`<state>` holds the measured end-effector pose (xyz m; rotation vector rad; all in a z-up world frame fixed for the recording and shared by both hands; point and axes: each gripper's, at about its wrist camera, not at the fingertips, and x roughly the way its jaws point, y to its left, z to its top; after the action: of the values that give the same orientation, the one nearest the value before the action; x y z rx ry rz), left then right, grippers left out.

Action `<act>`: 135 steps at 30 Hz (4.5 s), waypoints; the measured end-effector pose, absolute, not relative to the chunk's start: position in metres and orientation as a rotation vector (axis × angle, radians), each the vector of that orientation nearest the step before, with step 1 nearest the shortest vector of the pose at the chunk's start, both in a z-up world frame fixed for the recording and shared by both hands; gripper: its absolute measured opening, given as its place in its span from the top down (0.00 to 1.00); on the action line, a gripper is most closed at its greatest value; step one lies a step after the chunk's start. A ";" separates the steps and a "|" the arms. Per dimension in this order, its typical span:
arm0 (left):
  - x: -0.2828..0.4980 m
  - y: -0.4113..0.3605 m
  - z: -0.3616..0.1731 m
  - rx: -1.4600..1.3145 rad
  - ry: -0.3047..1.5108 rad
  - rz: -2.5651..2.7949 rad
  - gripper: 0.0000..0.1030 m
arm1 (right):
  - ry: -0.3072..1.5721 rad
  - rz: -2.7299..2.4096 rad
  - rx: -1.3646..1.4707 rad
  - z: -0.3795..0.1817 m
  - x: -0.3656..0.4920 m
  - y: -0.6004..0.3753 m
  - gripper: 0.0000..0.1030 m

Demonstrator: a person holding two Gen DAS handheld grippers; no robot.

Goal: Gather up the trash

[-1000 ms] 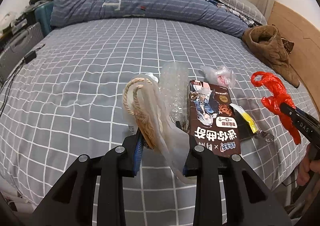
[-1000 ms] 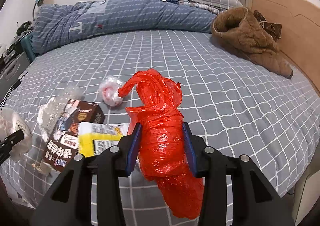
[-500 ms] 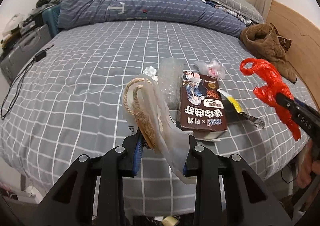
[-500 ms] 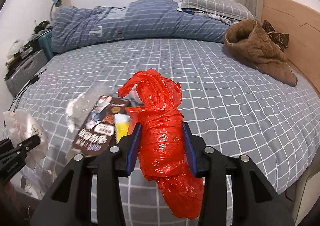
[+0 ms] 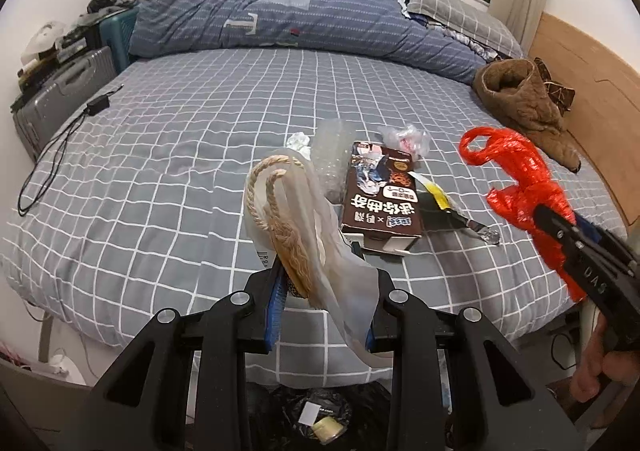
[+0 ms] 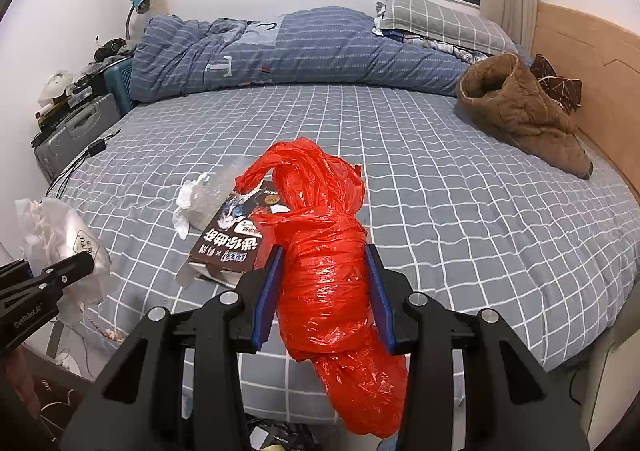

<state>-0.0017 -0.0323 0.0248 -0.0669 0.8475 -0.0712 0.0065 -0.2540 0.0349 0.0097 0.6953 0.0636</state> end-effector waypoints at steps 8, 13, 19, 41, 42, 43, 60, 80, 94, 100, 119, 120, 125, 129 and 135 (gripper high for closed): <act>-0.009 -0.038 0.021 -0.061 0.850 -0.089 0.72 | 0.712 0.067 -0.006 0.028 -0.004 -0.249 0.62; -0.015 -0.043 0.018 -0.042 0.850 -0.103 0.72 | 0.710 0.060 -0.005 0.029 -0.007 -0.250 0.62; -0.026 -0.047 0.014 -0.045 0.853 -0.132 0.72 | 0.720 0.053 -0.017 0.025 -0.017 -0.248 0.62; -0.083 -0.055 -0.010 -0.054 0.865 -0.184 0.72 | 0.792 0.053 -0.004 -0.011 -0.091 -0.248 0.62; -0.085 -0.056 -0.015 -0.049 0.875 -0.188 0.72 | 0.798 0.053 -0.004 -0.013 -0.093 -0.247 0.62; -0.087 -0.056 -0.018 -0.048 0.882 -0.189 0.72 | 0.806 0.055 -0.006 -0.016 -0.096 -0.247 0.62; -0.112 -0.052 -0.046 -0.034 0.960 -0.195 0.72 | 0.874 0.073 -0.023 -0.038 -0.127 -0.232 0.62; -0.134 -0.045 -0.106 -0.035 1.108 -0.187 0.72 | 1.015 0.077 -0.037 -0.085 -0.154 -0.221 0.62; -0.119 -0.041 -0.176 -0.042 1.236 -0.162 0.73 | 1.156 0.102 -0.078 -0.148 -0.137 -0.204 0.62; -0.108 -0.041 -0.200 -0.026 1.278 -0.146 0.73 | 1.221 0.126 -0.061 -0.175 -0.123 -0.198 0.62; -0.093 0.012 -0.257 -0.084 1.387 -0.023 0.73 | 1.385 0.239 -0.098 -0.244 -0.096 -0.154 0.59; -0.094 0.014 -0.258 -0.086 1.388 -0.020 0.73 | 1.383 0.236 -0.106 -0.246 -0.095 -0.151 0.58; -0.097 0.012 -0.257 -0.093 1.391 -0.019 0.73 | 1.356 0.211 -0.134 -0.242 -0.094 -0.151 0.44; -0.093 -0.002 -0.255 -0.073 1.389 -0.040 0.73 | 1.318 0.170 -0.159 -0.235 -0.094 -0.163 0.26; -0.087 -0.023 -0.257 -0.052 1.387 -0.076 0.73 | 1.282 0.087 -0.159 -0.226 -0.097 -0.192 0.16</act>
<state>-0.0868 -0.0227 -0.2567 -0.0521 1.3874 -0.0762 -0.0975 -0.1920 -0.2259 -0.1592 1.2820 0.0867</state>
